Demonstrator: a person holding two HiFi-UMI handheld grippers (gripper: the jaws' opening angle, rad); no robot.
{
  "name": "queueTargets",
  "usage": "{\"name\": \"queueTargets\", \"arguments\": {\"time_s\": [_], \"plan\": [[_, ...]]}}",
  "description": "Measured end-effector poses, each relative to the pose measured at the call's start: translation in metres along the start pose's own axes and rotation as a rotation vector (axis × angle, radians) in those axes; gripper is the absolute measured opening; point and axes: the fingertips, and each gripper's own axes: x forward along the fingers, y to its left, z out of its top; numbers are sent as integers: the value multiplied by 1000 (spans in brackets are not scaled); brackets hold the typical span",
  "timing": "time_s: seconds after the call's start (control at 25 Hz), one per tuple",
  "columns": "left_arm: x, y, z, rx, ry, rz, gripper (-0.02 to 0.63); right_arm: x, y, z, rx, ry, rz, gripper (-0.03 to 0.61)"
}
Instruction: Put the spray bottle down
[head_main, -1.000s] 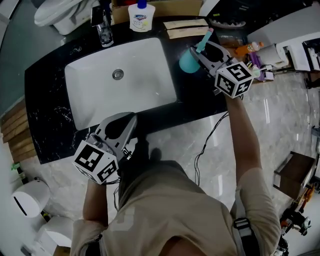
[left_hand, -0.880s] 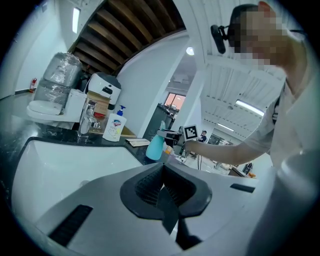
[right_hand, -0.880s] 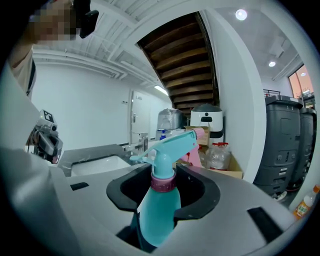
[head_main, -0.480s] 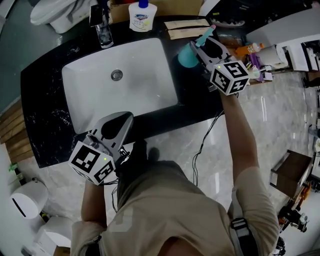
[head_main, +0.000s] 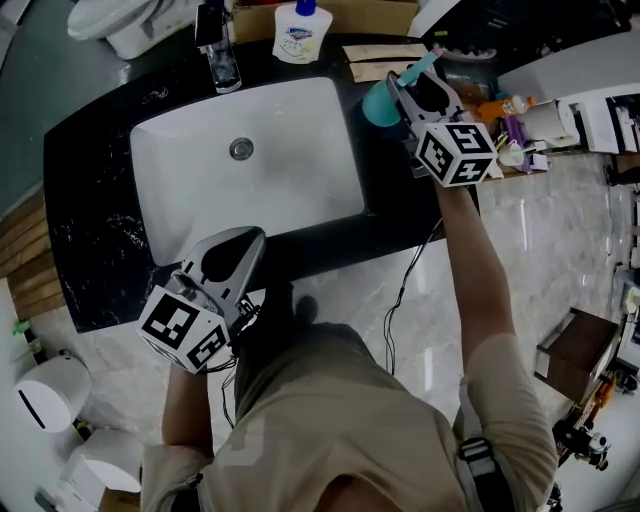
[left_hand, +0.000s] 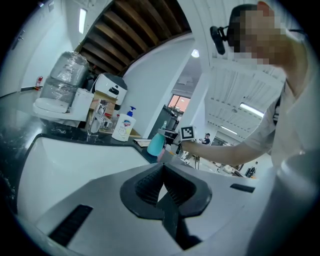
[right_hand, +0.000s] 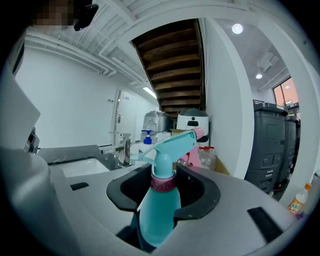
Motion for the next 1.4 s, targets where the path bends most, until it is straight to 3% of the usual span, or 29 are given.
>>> {"name": "queueTargets", "arguments": {"time_s": [0.68, 1.04, 1.4], "plan": [[-2, 5, -5, -9, 12, -12, 11, 0, -18, -5, 91, -97, -199, 161], [-6, 7, -9, -6, 17, -13, 11, -2, -20, -6, 124, -157, -223, 161], [-9, 10, -3, 9, 11, -7, 11, 1, -17, -8, 107, -132, -217, 161]]}}
